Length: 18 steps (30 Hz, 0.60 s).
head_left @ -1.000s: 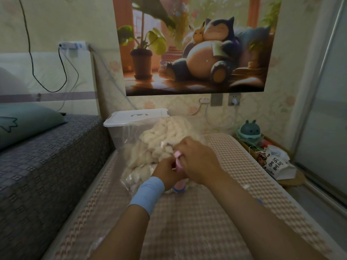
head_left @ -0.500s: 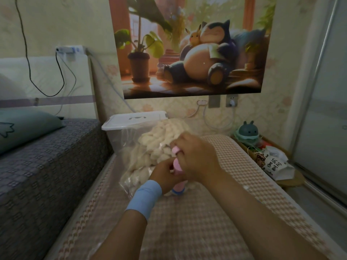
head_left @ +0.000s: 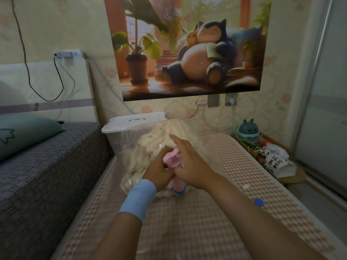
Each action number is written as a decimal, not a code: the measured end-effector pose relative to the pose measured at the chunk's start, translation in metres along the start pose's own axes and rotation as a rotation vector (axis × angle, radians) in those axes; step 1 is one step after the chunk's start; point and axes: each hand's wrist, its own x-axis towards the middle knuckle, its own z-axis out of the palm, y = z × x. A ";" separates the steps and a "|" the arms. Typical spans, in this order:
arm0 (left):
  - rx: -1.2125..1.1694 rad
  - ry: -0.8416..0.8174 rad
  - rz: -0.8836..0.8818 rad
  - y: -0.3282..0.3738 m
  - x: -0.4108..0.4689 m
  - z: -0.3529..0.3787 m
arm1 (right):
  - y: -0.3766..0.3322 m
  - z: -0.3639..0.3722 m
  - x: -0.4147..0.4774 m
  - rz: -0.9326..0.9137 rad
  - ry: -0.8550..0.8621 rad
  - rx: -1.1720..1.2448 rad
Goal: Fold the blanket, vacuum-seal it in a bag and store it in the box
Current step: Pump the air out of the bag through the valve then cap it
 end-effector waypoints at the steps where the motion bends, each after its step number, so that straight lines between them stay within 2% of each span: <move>1: -0.046 0.015 0.015 0.001 0.000 -0.004 | 0.005 0.002 -0.001 0.071 -0.037 0.095; 4: 0.012 0.034 0.006 0.010 -0.001 -0.017 | 0.021 0.013 -0.005 0.148 -0.141 0.109; 8: 0.510 0.105 0.098 0.022 -0.001 -0.032 | 0.024 0.030 -0.001 0.178 -0.122 0.027; 10: 0.661 0.107 0.122 0.025 0.000 -0.036 | 0.020 0.037 0.001 0.178 -0.097 -0.011; 15: 0.897 0.096 -0.031 0.027 0.006 -0.045 | 0.022 0.048 0.002 0.086 -0.088 -0.016; 16: 0.893 0.127 -0.029 0.032 0.005 -0.049 | 0.022 0.048 0.003 0.051 -0.085 -0.034; 18: 0.866 0.311 0.073 0.049 0.003 -0.063 | 0.026 0.048 0.004 0.004 -0.075 -0.048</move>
